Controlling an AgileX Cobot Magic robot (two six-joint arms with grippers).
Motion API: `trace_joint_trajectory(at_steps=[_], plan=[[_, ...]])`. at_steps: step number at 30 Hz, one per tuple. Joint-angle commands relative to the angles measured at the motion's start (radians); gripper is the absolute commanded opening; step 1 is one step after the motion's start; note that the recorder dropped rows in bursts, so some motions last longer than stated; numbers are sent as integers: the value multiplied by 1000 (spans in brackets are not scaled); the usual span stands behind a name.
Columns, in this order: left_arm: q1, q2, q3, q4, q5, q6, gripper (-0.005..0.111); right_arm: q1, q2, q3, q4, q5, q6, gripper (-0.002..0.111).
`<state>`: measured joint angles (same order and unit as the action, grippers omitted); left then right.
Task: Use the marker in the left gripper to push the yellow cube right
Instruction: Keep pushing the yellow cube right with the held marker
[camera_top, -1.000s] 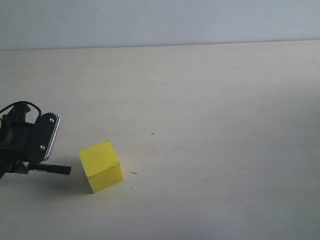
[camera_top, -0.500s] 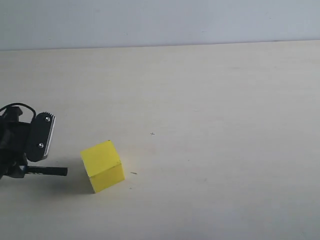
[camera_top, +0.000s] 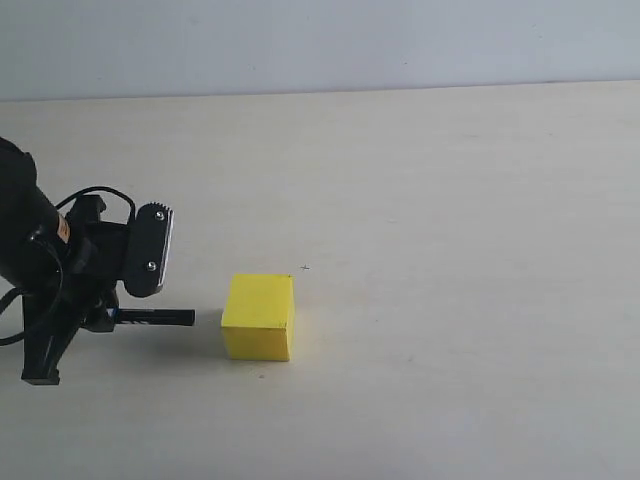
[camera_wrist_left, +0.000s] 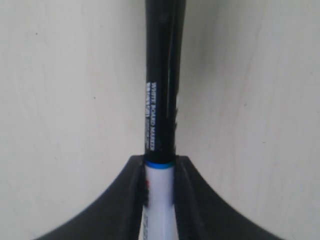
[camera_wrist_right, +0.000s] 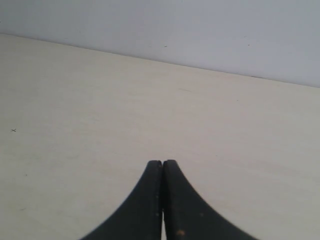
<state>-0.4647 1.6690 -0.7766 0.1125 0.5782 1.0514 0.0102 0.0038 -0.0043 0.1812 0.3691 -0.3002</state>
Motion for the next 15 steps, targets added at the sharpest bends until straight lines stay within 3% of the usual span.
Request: trace_joint_trajectory(at_steps=[1,6,15], plan=[[-55,8,-6,-3,-38,-12,0,2,-4,4,2,-12,-2,0],[-172,20,-17,0,-111,-34,0,2,-4,4,2,-12,-2,0],[-111,20,-37,63,-13,-144,0,2,-4,4,2,-12,-2,0]])
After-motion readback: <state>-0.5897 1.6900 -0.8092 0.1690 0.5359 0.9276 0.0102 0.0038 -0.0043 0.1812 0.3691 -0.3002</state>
